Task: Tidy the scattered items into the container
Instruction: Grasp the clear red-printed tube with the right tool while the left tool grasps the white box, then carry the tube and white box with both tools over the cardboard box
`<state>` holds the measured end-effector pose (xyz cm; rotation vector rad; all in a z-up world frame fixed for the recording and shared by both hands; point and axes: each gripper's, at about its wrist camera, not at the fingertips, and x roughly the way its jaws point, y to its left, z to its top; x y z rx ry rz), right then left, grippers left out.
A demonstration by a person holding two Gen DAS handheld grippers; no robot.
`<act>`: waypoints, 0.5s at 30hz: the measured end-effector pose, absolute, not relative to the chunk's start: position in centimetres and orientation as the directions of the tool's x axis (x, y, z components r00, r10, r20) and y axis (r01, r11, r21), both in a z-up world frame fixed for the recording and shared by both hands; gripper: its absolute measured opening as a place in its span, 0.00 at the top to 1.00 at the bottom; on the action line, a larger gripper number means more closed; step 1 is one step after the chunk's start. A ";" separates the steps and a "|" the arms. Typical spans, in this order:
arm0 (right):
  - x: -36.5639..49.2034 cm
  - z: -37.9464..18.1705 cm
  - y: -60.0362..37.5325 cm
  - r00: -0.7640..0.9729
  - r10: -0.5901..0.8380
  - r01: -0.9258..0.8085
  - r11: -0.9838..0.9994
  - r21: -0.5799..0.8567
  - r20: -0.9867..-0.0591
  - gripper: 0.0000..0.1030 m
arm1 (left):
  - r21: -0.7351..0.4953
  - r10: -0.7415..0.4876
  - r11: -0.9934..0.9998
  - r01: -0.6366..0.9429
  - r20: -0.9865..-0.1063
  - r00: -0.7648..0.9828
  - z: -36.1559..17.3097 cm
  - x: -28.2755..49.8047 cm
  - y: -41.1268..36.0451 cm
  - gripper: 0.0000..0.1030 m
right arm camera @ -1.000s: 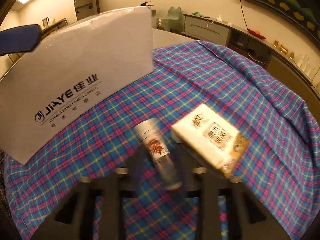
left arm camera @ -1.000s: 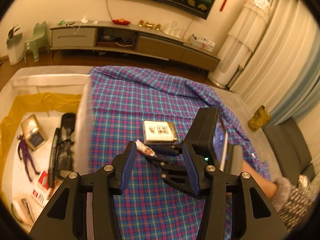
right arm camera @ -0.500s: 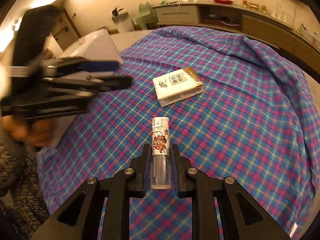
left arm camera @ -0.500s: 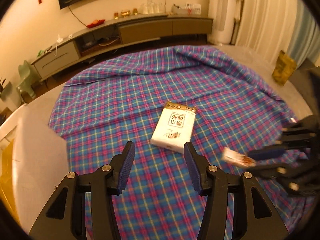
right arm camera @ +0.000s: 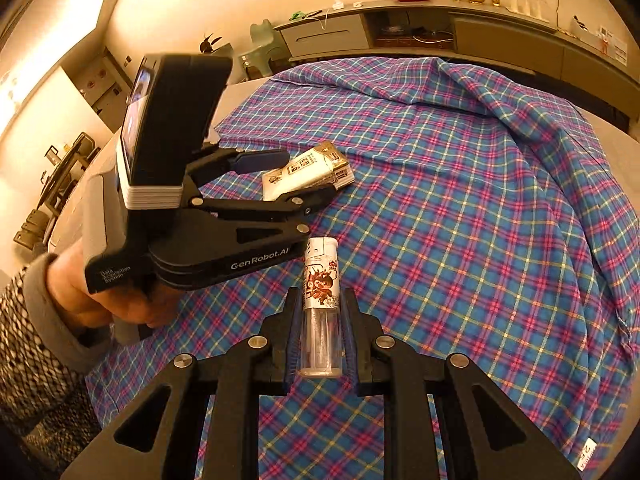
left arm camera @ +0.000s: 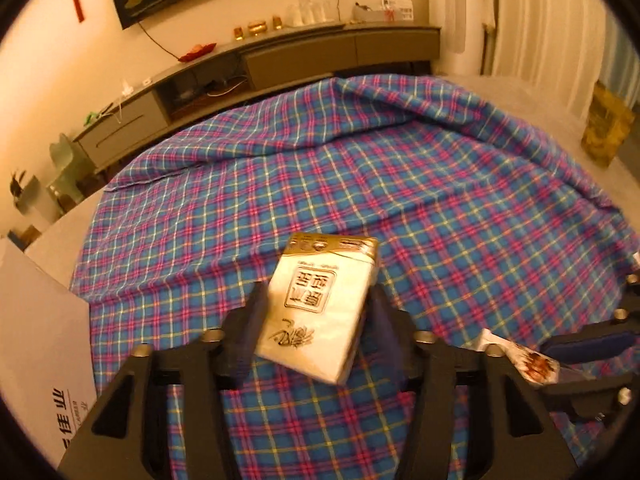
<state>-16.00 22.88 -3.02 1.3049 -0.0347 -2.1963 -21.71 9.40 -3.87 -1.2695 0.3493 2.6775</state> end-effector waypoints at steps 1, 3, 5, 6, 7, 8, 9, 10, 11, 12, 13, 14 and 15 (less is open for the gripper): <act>-15.9 -3.0 23.0 -0.357 -0.489 0.462 -0.833 0.305 -0.796 0.80 | 0.156 0.031 -0.959 -0.237 -0.772 -0.634 -3.6 -21.4 9.4 0.67; -15.7 -2.8 23.1 -0.358 -0.494 0.462 -0.831 0.309 -0.792 0.80 | 0.145 0.037 -0.962 -0.230 -0.769 -0.638 -2.9 -20.8 9.0 0.71; -15.6 -2.5 23.2 -0.360 -0.502 0.460 -0.829 0.319 -0.786 0.80 | 0.119 0.050 -0.969 -0.218 -0.766 -0.641 -2.2 -20.4 8.6 0.74; -15.6 -2.4 23.2 -0.360 -0.508 0.460 -0.826 0.325 -0.782 0.80 | 0.097 0.064 -0.972 -0.213 -0.766 -0.640 -1.9 -20.2 8.2 0.74; -15.5 -2.2 23.1 -0.363 -0.510 0.461 -0.825 0.325 -0.780 0.80 | 0.078 0.076 -0.975 -0.209 -0.765 -0.640 -1.7 -20.1 8.0 0.74; -15.4 -2.0 23.1 -0.365 -0.510 0.465 -0.824 0.322 -0.779 0.80 | 0.065 0.082 -0.977 -0.203 -0.764 -0.640 -1.6 -20.1 7.9 0.72; -15.2 -1.9 23.0 -0.366 -0.511 0.468 -0.823 0.321 -0.778 0.80 | 0.064 0.074 -0.980 -0.189 -0.764 -0.641 -1.7 -20.3 7.8 0.70; -15.2 -1.9 23.0 -0.366 -0.512 0.469 -0.823 0.321 -0.777 0.80 | 0.068 0.059 -0.983 -0.171 -0.766 -0.640 -1.9 -20.6 7.7 0.57; -15.2 -2.0 22.9 -0.365 -0.511 0.471 -0.823 0.319 -0.779 0.80 | 0.072 0.047 -0.985 -0.158 -0.767 -0.640 -2.2 -20.8 7.6 0.50; -15.2 -2.1 22.7 -0.362 -0.508 0.472 -0.823 0.316 -0.782 0.80 | 0.071 0.041 -0.986 -0.150 -0.770 -0.637 -2.6 -21.0 7.5 0.44; -15.2 -2.2 22.7 -0.360 -0.506 0.473 -0.823 0.314 -0.784 0.80 | 0.066 0.042 -0.987 -0.149 -0.779 -0.626 -3.1 -21.3 7.5 0.43; -15.1 -2.3 22.7 -0.357 -0.505 0.475 -0.822 0.313 -0.785 0.80 | 0.065 0.039 -0.987 -0.148 -0.794 -0.607 -3.8 -21.7 7.5 0.43; -15.2 -2.4 22.6 -0.354 -0.506 0.478 -0.821 0.313 -0.786 0.80 | 0.071 0.025 -0.988 -0.139 -0.808 -0.588 -4.7 -22.1 7.4 0.43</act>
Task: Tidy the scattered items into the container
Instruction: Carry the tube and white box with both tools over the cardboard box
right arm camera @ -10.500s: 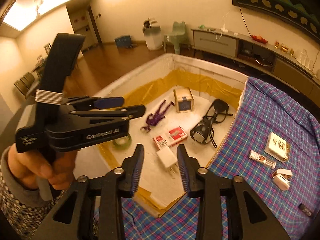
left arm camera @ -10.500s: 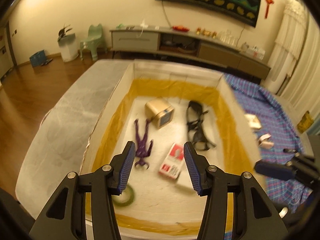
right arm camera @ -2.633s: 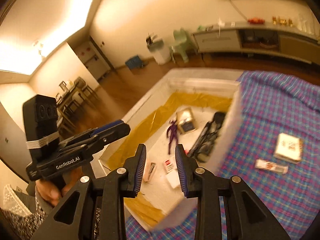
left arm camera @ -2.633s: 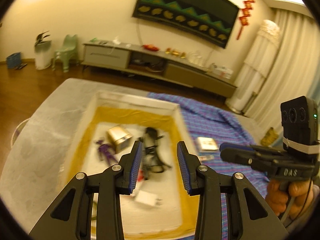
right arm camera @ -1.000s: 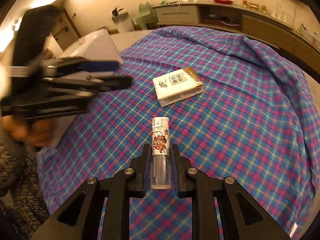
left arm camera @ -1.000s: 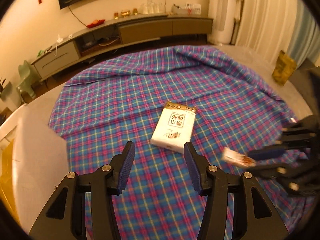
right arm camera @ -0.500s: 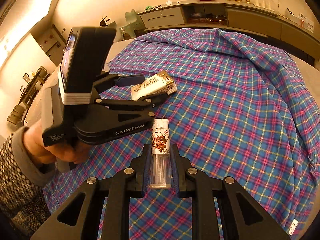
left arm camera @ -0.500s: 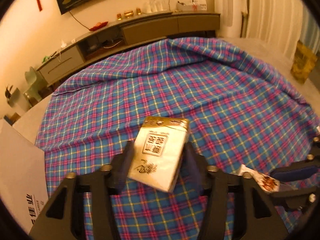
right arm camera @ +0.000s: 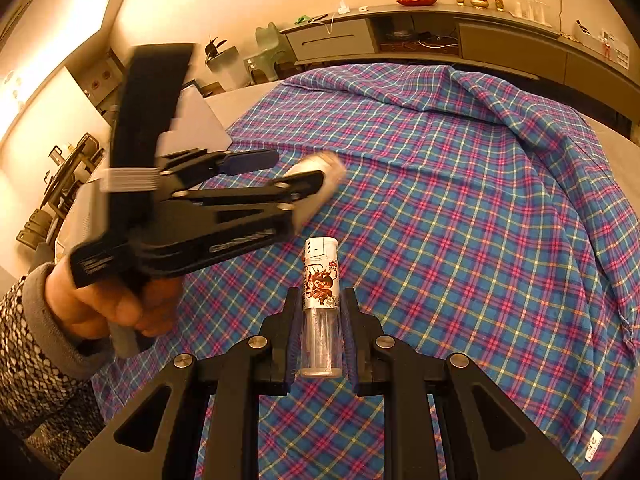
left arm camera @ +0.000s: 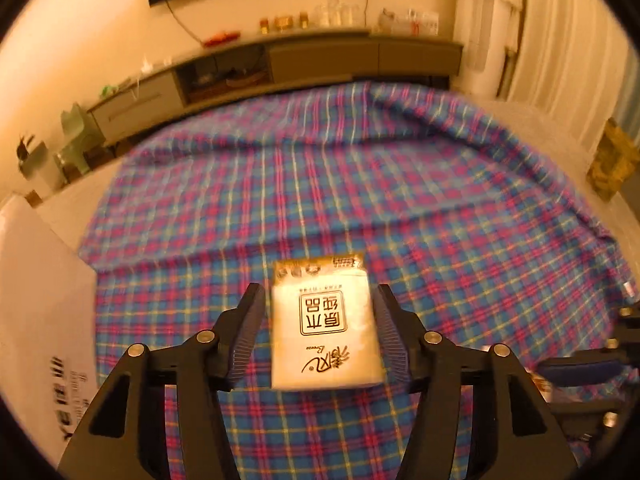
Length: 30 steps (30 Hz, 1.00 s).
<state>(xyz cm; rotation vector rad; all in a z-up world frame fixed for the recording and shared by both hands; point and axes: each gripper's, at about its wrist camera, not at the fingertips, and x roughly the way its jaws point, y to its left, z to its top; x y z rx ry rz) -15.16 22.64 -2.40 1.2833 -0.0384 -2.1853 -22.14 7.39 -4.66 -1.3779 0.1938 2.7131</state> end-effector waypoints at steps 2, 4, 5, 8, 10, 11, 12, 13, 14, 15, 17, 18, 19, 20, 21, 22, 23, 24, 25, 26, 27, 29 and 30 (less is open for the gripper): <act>-15.3 -2.6 22.6 -0.352 -0.505 0.480 -0.820 0.311 -0.788 0.80 | 0.051 0.032 -0.991 -0.125 -0.810 -0.586 -5.5 -22.4 6.9 0.41; -15.4 -2.9 22.7 -0.348 -0.505 0.480 -0.820 0.313 -0.790 0.80 | -0.010 0.074 -0.994 -0.111 -0.807 -0.586 -5.6 -22.4 6.0 0.48; -15.4 -2.9 22.8 -0.347 -0.505 0.480 -0.819 0.314 -0.790 0.80 | -0.021 0.074 -0.995 -0.097 -0.808 -0.585 -5.5 -22.4 5.6 0.48; -15.6 -3.3 23.0 -0.344 -0.504 0.478 -0.820 0.314 -0.792 0.80 | -0.028 0.079 -0.995 -0.096 -0.810 -0.581 -5.5 -21.8 5.2 0.49; -15.6 -3.4 23.0 -0.345 -0.502 0.475 -0.822 0.313 -0.793 0.80 | -0.028 0.078 -0.995 -0.095 -0.809 -0.582 -5.3 -21.0 5.2 0.49; -15.6 -3.4 23.0 -0.346 -0.500 0.474 -0.823 0.312 -0.794 0.80 | -0.034 0.081 -0.995 -0.091 -0.806 -0.586 -5.1 -20.5 5.0 0.49; -15.5 -3.4 23.0 -0.347 -0.498 0.473 -0.824 0.310 -0.794 0.80 | -0.044 0.086 -0.995 -0.085 -0.801 -0.592 -4.7 -19.8 4.8 0.49; -15.5 -3.4 22.9 -0.348 -0.498 0.472 -0.825 0.310 -0.794 0.80 | -0.055 0.090 -0.996 -0.076 -0.795 -0.600 -4.2 -19.0 4.6 0.49; -15.4 -3.4 22.9 -0.348 -0.498 0.472 -0.825 0.311 -0.794 0.80 | -0.065 0.092 -0.996 -0.066 -0.790 -0.607 -3.7 -18.3 4.3 0.49; -15.3 -3.3 22.9 -0.350 -0.497 0.472 -0.825 0.309 -0.794 0.80 | -0.073 0.093 -0.996 -0.057 -0.785 -0.612 -3.3 -17.8 4.0 0.49; -15.0 -3.1 22.7 -0.353 -0.497 0.472 -0.826 0.308 -0.793 0.80 | -0.085 0.089 -0.996 -0.037 -0.774 -0.627 -2.3 -16.2 3.1 0.49; -14.8 -3.0 22.5 -0.354 -0.498 0.473 -0.826 0.308 -0.792 0.80 | -0.081 0.083 -0.996 -0.032 -0.767 -0.637 -1.8 -15.3 2.7 0.49; -14.6 -2.8 22.4 -0.356 -0.498 0.474 -0.825 0.307 -0.791 0.80 | -0.071 0.075 -0.997 -0.032 -0.762 -0.643 -1.5 -14.6 2.3 0.49; -14.4 -2.6 22.2 -0.358 -0.498 0.476 -0.825 0.305 -0.790 0.80 | -0.054 0.060 -0.998 -0.029 -0.758 -0.649 -1.2 -13.6 1.9 0.49; -14.3 -2.5 22.1 -0.359 -0.499 0.477 -0.825 0.304 -0.789 0.80 | -0.037 0.041 -0.999 -0.020 -0.756 -0.653 -1.0 -12.4 1.4 0.49; -14.2 -2.3 21.9 -0.362 -0.499 0.478 -0.824 0.303 -0.787 0.80 | -0.031 0.025 -1.000 -0.003 -0.759 -0.651 -0.9 -11.5 0.6 0.49; -14.0 -2.1 21.7 -0.365 -0.500 0.480 -0.824 0.301 -0.786 0.80 | -0.032 0.010 -0.999 0.022 -0.767 -0.642 -1.0 -10.4 -0.4 0.49; -13.8 -1.8 21.4 -0.367 -0.501 0.484 -0.822 0.299 -0.784 0.80 | -0.035 0.000 -0.998 0.043 -0.775 -0.632 -1.1 -9.4 -1.3 0.49; -13.5 -1.6 21.2 -0.370 -0.502 0.486 -0.822 0.298 -0.782 0.80 | -0.033 -0.009 -0.998 0.055 -0.779 -0.626 -1.2 -8.7 -1.8 0.49; -13.3 -1.5 21.0 -0.372 -0.503 0.487 -0.821 0.297 -0.781 0.80 | -0.032 -0.018 -0.997 0.070 -0.785 -0.619 -1.3 -7.9 -2.4 0.49; -13.1 -1.4 20.8 -0.373 -0.503 0.489 -0.821 0.296 -0.780 0.80 | -0.040 -0.015 -0.996 0.077 -0.789 -0.615 -1.3 -7.2 -2.9 0.49; -12.7 -1.2 20.4 -0.375 -0.502 0.489 -0.821 0.294 -0.779 0.80 | -0.054 -0.004 -0.996 0.074 -0.784 -0.621 -0.9 -6.2 -3.3 0.49; -12.4 -1.1 20.1 -0.375 -0.502 0.490 -0.821 0.293 -0.779 0.80 | -0.058 0.004 -0.996 0.065 -0.778 -0.628 -0.5 -5.7 -3.2 0.49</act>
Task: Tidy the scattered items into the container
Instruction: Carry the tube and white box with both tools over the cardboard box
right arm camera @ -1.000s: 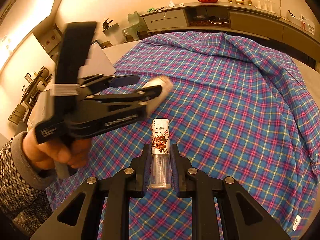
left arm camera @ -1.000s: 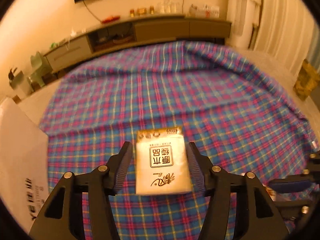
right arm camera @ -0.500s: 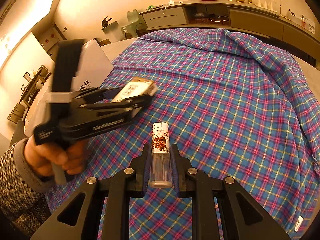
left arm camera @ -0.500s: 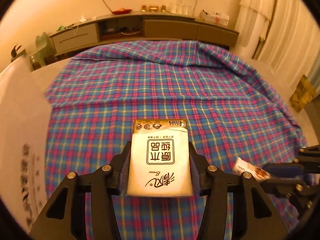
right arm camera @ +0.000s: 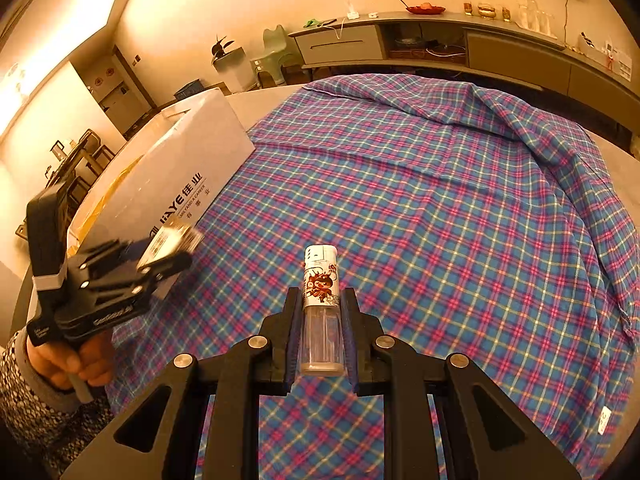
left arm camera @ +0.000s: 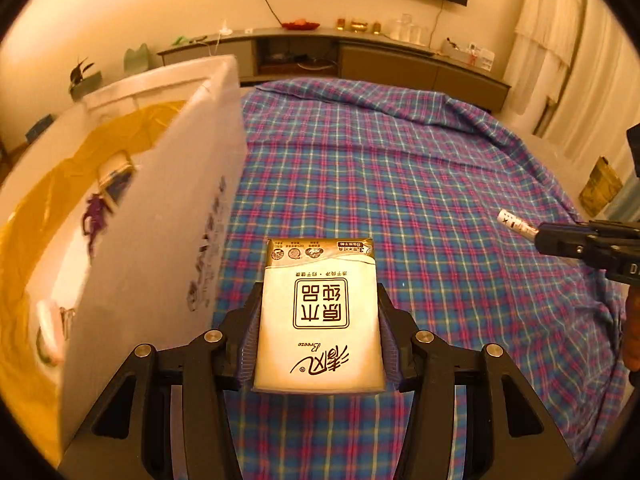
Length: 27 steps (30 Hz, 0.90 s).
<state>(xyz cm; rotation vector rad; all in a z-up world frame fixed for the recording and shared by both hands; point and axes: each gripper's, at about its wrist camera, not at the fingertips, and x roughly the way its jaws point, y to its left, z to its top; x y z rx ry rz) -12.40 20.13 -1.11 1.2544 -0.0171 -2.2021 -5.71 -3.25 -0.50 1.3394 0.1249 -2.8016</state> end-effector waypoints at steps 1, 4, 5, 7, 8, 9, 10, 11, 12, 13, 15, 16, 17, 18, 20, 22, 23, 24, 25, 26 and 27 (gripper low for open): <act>-12.1 -1.0 20.0 -0.376 -0.502 0.490 -0.821 0.292 -0.779 0.80 | -0.066 0.019 -0.996 0.051 -0.771 -0.636 0.0 -5.3 -3.1 0.49; -10.7 -0.4 19.5 -0.385 -0.500 0.492 -0.822 0.286 -0.776 0.80 | -0.080 0.054 -0.997 0.009 -0.742 -0.668 1.5 -4.0 -2.2 0.49; -10.1 -0.1 19.4 -0.390 -0.499 0.493 -0.823 0.282 -0.774 0.80 | -0.087 0.067 -0.996 -0.005 -0.734 -0.676 1.9 -3.5 -1.9 0.49; -8.7 0.5 19.1 -0.403 -0.498 0.492 -0.826 0.276 -0.768 0.80 | -0.105 0.090 -0.994 -0.020 -0.725 -0.683 2.5 -2.6 -1.7 0.49; -8.0 0.8 19.0 -0.410 -0.497 0.491 -0.827 0.274 -0.765 0.80 | -0.119 0.107 -0.992 -0.029 -0.722 -0.684 2.7 -2.2 -1.6 0.49; -7.2 1.1 18.8 -0.418 -0.496 0.491 -0.828 0.270 -0.761 0.80 | -0.130 0.118 -0.991 -0.035 -0.718 -0.686 2.9 -1.7 -1.6 0.49; -6.7 1.4 18.6 -0.425 -0.497 0.492 -0.829 0.267 -0.757 0.80 | -0.137 0.125 -0.990 -0.039 -0.714 -0.689 3.2 -1.2 -1.6 0.49; -5.9 1.7 18.3 -0.434 -0.498 0.493 -0.829 0.264 -0.751 0.80 | -0.147 0.136 -0.988 -0.044 -0.709 -0.692 3.5 -0.7 -1.7 0.49; -5.2 2.0 18.1 -0.440 -0.500 0.495 -0.828 0.263 -0.746 0.80 | -0.156 0.144 -0.987 -0.046 -0.704 -0.695 3.8 -0.2 -2.0 0.49; -4.5 2.3 17.6 -0.449 -0.503 0.498 -0.827 0.261 -0.738 0.80 | -0.164 0.149 -0.985 -0.046 -0.698 -0.701 4.1 0.2 -2.2 0.49; -3.2 2.8 16.7 -0.460 -0.514 0.506 -0.822 0.261 -0.724 0.80 | -0.179 0.161 -0.982 -0.051 -0.681 -0.714 5.0 1.1 -2.7 0.49; -2.5 3.1 16.2 -0.464 -0.523 0.512 -0.817 0.266 -0.715 0.80 | -0.185 0.164 -0.981 -0.051 -0.673 -0.721 5.3 1.5 -3.0 0.49; -2.1 3.3 15.7 -0.465 -0.532 0.515 -0.812 0.273 -0.708 0.80 | -0.191 0.167 -0.980 -0.051 -0.664 -0.729 5.8 1.8 -3.3 0.49; -1.7 3.5 15.2 -0.464 -0.541 0.517 -0.808 0.281 -0.701 0.80 | -0.200 0.173 -0.978 -0.052 -0.655 -0.736 6.2 2.2 -3.7 0.49; -1.0 3.8 14.2 -0.461 -0.559 0.521 -0.799 0.300 -0.690 0.80 | -0.216 0.181 -0.975 -0.051 -0.639 -0.748 6.8 2.8 -4.5 0.49; -0.6 4.2 13.1 -0.456 -0.572 0.525 -0.791 0.313 -0.681 0.80 | -0.232 0.186 -0.971 -0.047 -0.623 -0.759 7.4 3.3 -5.5 0.49; -0.5 4.4 12.7 -0.455 -0.577 0.527 -0.789 0.317 -0.678 0.80 | -0.242 0.190 -0.969 -0.045 -0.616 -0.764 7.6 3.5 -5.9 0.49; -0.4 4.6 12.1 -0.454 -0.581 0.529 -0.786 0.320 -0.675 0.80 | -0.252 0.191 -0.967 -0.041 -0.610 -0.769 7.8 3.8 -6.4 0.49; -0.4 4.8 11.6 -0.454 -0.586 0.531 -0.783 0.324 -0.672 0.80 | -0.263 0.192 -0.964 -0.034 -0.602 -0.775 8.0 4.1 -7.1 0.49; -0.4 5.2 11.0 -0.453 -0.592 0.535 -0.779 0.328 -0.667 0.80 | -0.276 0.196 -0.961 -0.031 -0.594 -0.780 8.2 4.3 -7.6 0.49; -0.4 5.5 10.5 -0.453 -0.596 0.539 -0.775 0.329 -0.663 0.80 | -0.287 0.200 -0.958 -0.029 -0.588 -0.784 8.3 4.5 -8.1 0.49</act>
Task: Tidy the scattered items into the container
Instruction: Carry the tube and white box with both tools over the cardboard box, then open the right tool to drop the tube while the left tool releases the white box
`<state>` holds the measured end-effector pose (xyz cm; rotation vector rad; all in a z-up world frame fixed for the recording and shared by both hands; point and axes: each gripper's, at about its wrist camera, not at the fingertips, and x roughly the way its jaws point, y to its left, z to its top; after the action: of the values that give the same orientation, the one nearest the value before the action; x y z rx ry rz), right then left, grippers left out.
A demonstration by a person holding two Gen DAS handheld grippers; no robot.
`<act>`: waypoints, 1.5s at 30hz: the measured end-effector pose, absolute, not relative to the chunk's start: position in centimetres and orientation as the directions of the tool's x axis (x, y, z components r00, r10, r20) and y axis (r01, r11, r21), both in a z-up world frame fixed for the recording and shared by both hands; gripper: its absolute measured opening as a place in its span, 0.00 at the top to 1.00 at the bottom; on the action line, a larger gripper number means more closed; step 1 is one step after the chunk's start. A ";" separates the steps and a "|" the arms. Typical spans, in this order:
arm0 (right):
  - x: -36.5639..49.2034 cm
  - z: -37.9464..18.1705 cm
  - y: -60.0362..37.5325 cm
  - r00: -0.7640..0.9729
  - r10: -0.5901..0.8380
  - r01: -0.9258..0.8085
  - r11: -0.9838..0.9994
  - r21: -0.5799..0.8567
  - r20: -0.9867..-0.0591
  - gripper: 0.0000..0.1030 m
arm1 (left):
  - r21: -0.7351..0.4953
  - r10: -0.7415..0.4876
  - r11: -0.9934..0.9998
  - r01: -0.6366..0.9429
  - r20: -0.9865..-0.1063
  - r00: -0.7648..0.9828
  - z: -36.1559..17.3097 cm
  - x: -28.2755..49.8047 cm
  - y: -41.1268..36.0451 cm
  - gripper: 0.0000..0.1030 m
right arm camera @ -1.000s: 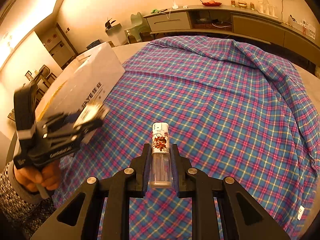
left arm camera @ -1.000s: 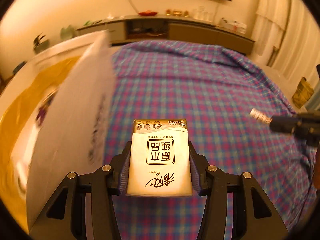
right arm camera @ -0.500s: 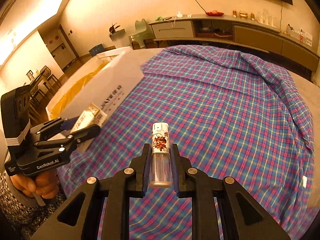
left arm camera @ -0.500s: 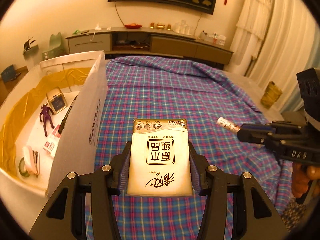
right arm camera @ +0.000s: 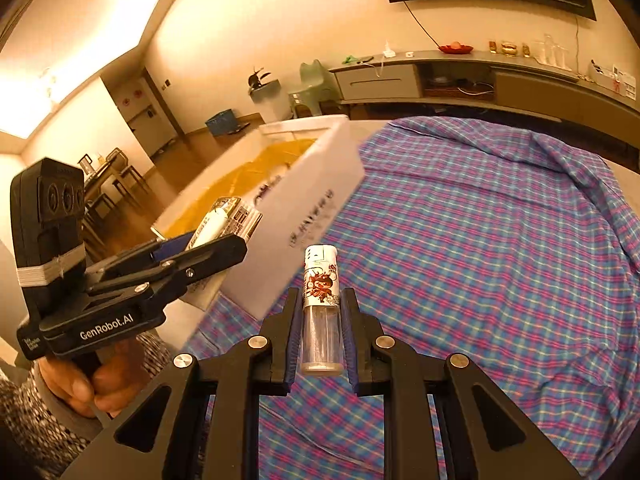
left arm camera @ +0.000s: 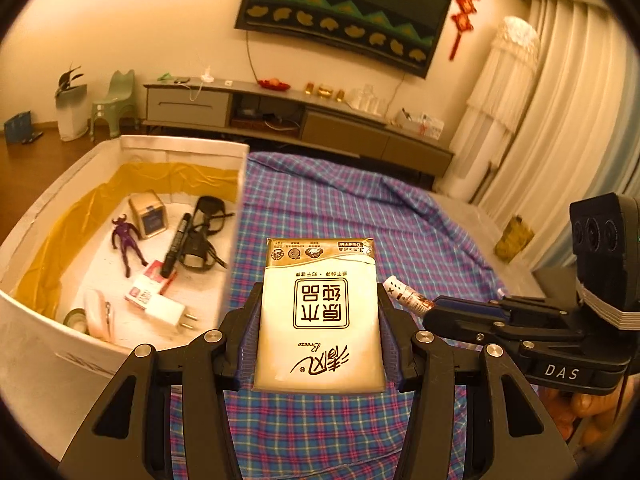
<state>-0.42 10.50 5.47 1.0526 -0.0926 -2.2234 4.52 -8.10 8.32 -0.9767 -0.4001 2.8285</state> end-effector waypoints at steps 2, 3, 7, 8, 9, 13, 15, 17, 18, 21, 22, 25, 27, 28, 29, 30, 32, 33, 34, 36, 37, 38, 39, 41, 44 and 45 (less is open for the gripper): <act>-0.3 6.0 9.7 -0.454 -0.601 0.550 -0.770 0.325 -0.658 0.80 | -0.303 0.200 -0.953 -0.021 -0.576 -0.793 8.6 4.9 -9.1 0.49; -0.4 6.4 9.1 -0.453 -0.605 0.557 -0.766 0.322 -0.655 0.80 | -0.312 0.201 -0.950 -0.017 -0.569 -0.797 8.7 5.1 -9.6 0.49; -0.4 8.0 7.4 -0.454 -0.614 0.581 -0.753 0.308 -0.646 0.80 | -0.352 0.203 -0.936 0.002 -0.545 -0.814 9.2 5.5 -11.6 0.49; -0.5 8.4 6.9 -0.454 -0.617 0.589 -0.749 0.303 -0.643 0.80 | -0.362 0.203 -0.932 0.006 -0.537 -0.818 9.4 5.6 -12.1 0.49; -0.5 8.7 6.5 -0.454 -0.618 0.594 -0.746 0.299 -0.642 0.80 | -0.369 0.203 -0.930 0.009 -0.532 -0.822 9.5 5.7 -12.5 0.49; -0.5 10.1 4.8 -0.451 -0.628 0.621 -0.731 0.282 -0.634 0.80 | -0.398 0.198 -0.917 0.024 -0.508 -0.838 10.0 5.9 -14.2 0.49; -0.6 10.7 4.1 -0.449 -0.631 0.631 -0.725 0.275 -0.633 0.80 | -0.412 0.190 -0.911 0.038 -0.497 -0.846 10.3 5.9 -15.2 0.49; -1.0 11.1 3.3 -0.446 -0.633 0.642 -0.719 0.267 -0.632 0.80 | -0.430 0.182 -0.901 0.052 -0.487 -0.854 10.4 6.0 -16.4 0.49; -1.1 11.3 2.7 -0.445 -0.634 0.648 -0.715 0.262 -0.632 0.80 | -0.439 0.178 -0.897 0.060 -0.481 -0.858 10.4 6.0 -17.1 0.49; -1.7 11.8 1.5 -0.439 -0.638 0.663 -0.705 0.251 -0.632 0.80 | -0.452 0.155 -0.888 0.087 -0.471 -0.869 10.5 6.1 -18.8 0.49; -1.8 12.0 1.0 -0.438 -0.638 0.668 -0.702 0.246 -0.633 0.80 | -0.456 0.147 -0.885 0.096 -0.469 -0.871 10.4 6.1 -19.3 0.49; -2.2 12.3 -0.2 -0.433 -0.638 0.682 -0.694 0.232 -0.637 0.80 | -0.477 0.130 -0.870 0.126 -0.467 -0.875 10.2 6.0 -20.9 0.49; -2.5 12.5 -1.1 -0.431 -0.637 0.690 -0.689 0.222 -0.639 0.80 | -0.490 0.116 -0.859 0.150 -0.472 -0.874 9.9 5.7 -21.9 0.49; -2.7 12.6 -1.5 -0.429 -0.637 0.695 -0.686 0.217 -0.640 0.80 | -0.493 0.109 -0.855 0.161 -0.475 -0.873 9.8 5.6 -22.3 0.49; -2.9 12.6 -1.9 -0.427 -0.637 0.699 -0.683 0.213 -0.641 0.80 | -0.497 0.103 -0.850 0.173 -0.480 -0.871 9.6 5.4 -22.7 0.49; -3.1 12.7 -2.3 -0.427 -0.637 0.701 -0.681 0.210 -0.642 0.80 | -0.501 0.099 -0.845 0.185 -0.488 -0.867 9.3 5.2 -23.1 0.49; -3.7 12.7 -3.1 -0.421 -0.638 0.708 -0.676 0.206 -0.645 0.80 | -0.505 0.091 -0.839 0.204 -0.500 -0.861 8.9 4.8 -23.7 0.49; -3.9 12.8 -3.5 -0.420 -0.637 0.710 -0.674 0.203 -0.646 0.80 | -0.506 0.084 -0.835 0.217 -0.507 -0.858 8.7 4.7 -24.0 0.49; -4.1 12.7 -3.8 -0.419 -0.637 0.712 -0.673 0.201 -0.647 0.80 | -0.510 0.082 -0.830 0.227 -0.514 -0.854 8.5 4.5 -24.3 0.49; -4.7 12.5 -4.5 -0.414 -0.636 0.715 -0.670 0.199 -0.651 0.80 | -0.519 0.083 -0.820 0.243 -0.526 -0.846 8.2 4.2 -24.8 0.49; -5.1 12.4 -4.9 -0.411 -0.635 0.716 -0.669 0.198 -0.654 0.80 | -0.519 0.081 -0.817 0.251 -0.534 -0.841 8.1 3.9 -25.0 0.49; -5.5 12.3 -5.3 -0.407 -0.633 0.718 -0.668 0.198 -0.659 0.80 | -0.518 0.082 -0.816 0.255 -0.542 -0.836 7.9 3.6 -25.0 0.49; -5.8 12.2 -5.7 -0.404 -0.632 0.718 -0.667 0.199 -0.662 0.80 | -0.520 0.087 -0.815 0.257 -0.548 -0.832 7.8 3.2 -25.1 0.49; -6.6 12.0 -6.2 -0.397 -0.630 0.716 -0.668 0.205 -0.668 0.80 | -0.530 0.113 -0.810 0.253 -0.563 -0.819 7.4 2.4 -24.9 0.49; -8.3 11.5 -7.1 -0.384 -0.626 0.703 -0.675 0.225 -0.678 0.80 | -0.545 0.163 -0.805 0.235 -0.584 -0.795 6.8 1.2 -24.3 0.49; -9.1 11.3 -7.3 -0.375 -0.628 0.695 -0.677 0.241 -0.682 0.80 | -0.545 0.180 -0.807 0.226 -0.593 -0.785 6.6 0.7 -24.0 0.49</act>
<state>-9.05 -7.27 11.34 0.9901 0.1087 -2.0950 0.72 -23.99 6.58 -1.0377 -0.9819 2.8268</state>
